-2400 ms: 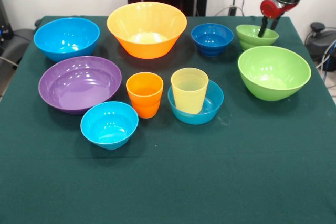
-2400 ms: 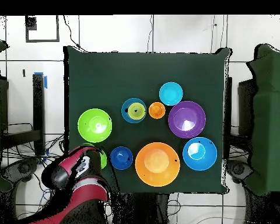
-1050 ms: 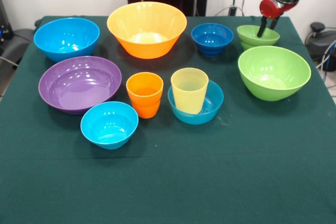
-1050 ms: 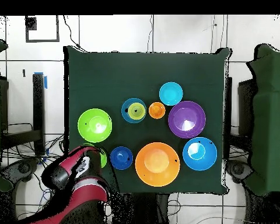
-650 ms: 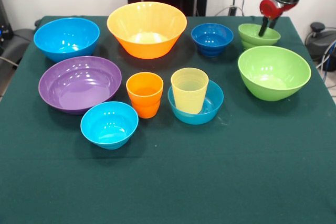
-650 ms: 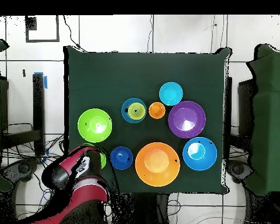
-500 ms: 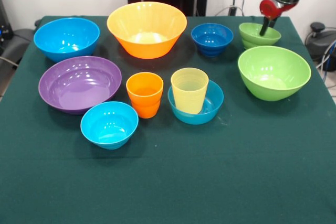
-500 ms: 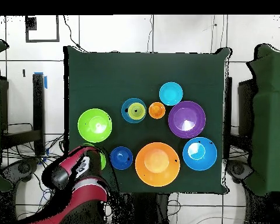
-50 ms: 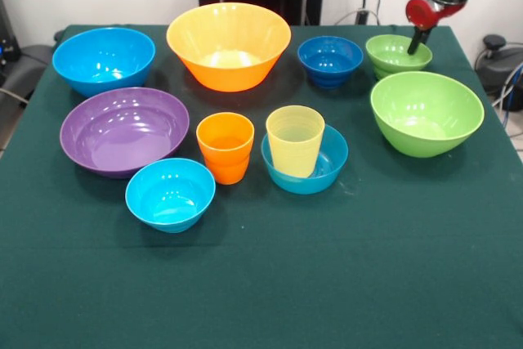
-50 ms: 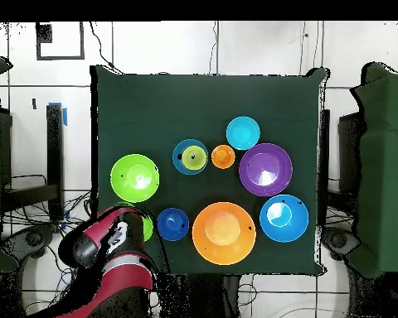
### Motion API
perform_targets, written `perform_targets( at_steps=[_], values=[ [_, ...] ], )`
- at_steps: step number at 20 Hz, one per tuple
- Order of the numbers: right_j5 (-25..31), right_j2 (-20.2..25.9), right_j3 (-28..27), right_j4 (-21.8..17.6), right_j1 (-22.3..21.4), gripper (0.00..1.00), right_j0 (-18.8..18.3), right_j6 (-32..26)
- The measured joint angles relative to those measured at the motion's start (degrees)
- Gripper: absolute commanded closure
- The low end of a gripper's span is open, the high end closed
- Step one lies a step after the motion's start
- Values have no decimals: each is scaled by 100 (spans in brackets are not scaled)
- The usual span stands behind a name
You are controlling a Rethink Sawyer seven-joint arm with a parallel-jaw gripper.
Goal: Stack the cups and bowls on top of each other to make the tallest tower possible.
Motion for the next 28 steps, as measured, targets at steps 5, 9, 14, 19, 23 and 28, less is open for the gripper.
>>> perform_targets(
  at_steps=[5,9,14,19,23,28],
  values=[
    [0,0,0,0,0,100,0,0],
    [0,-1,2,-4,-16,100,-3,0],
    [-1,12,92,-2,-279,100,-99,0],
    [0,104,287,29,-713,100,-365,0],
    [0,160,402,57,-973,100,-518,0],
    [0,260,520,72,-1291,100,-665,0]
  ],
)
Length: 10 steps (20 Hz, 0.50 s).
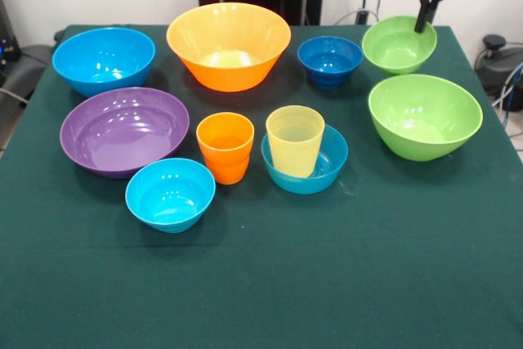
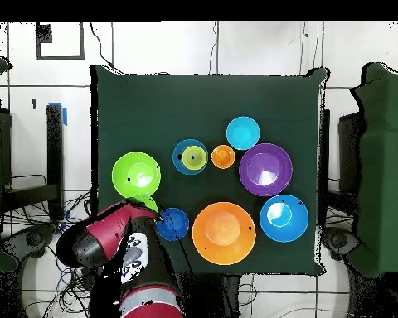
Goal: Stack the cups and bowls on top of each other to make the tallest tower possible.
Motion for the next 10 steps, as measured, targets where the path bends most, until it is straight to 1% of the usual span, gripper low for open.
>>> perform_targets(
  at_steps=[10],
  values=[
    [13,111,197,58,-413,100,-28,0]
  ],
)
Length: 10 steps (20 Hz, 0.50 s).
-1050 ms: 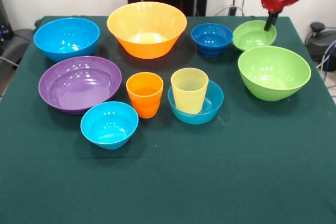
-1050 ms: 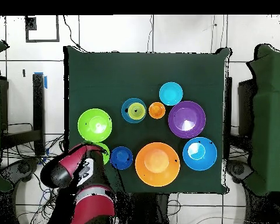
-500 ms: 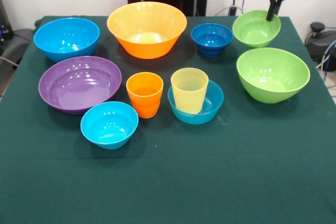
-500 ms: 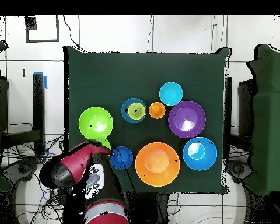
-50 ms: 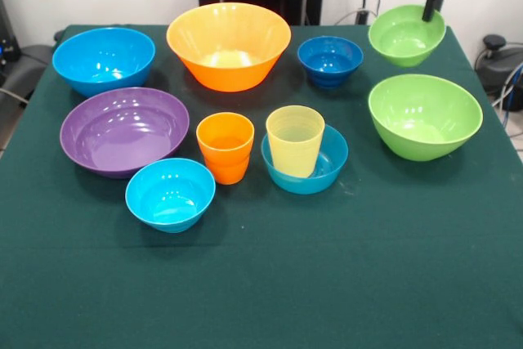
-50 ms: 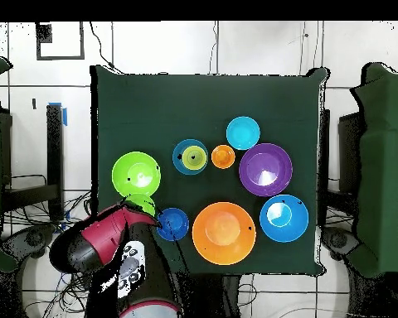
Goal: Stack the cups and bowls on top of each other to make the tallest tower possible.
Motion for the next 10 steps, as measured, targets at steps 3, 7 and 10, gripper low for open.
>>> perform_targets(
  at_steps=[3,7,10],
  values=[
    [75,58,96,97,-167,100,-10,0],
    [291,128,230,277,-440,100,-26,0],
    [431,176,267,372,-586,100,-27,0]
  ],
)
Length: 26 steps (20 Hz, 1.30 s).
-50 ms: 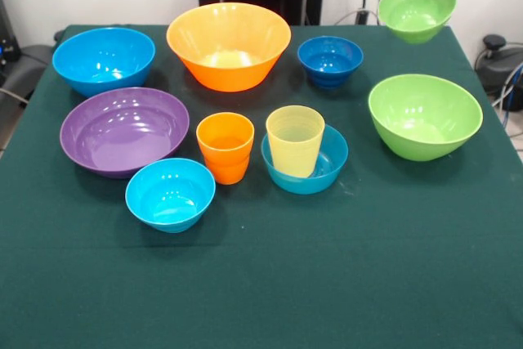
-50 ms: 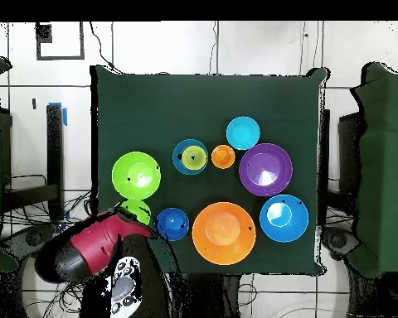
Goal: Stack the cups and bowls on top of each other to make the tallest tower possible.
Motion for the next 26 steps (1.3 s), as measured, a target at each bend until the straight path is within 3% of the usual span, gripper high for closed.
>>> perform_targets(
  at_steps=[10,26],
  values=[
    [389,119,-183,72,-4,100,1,0],
    [597,151,-1150,70,1079,100,-60,0]
  ],
)
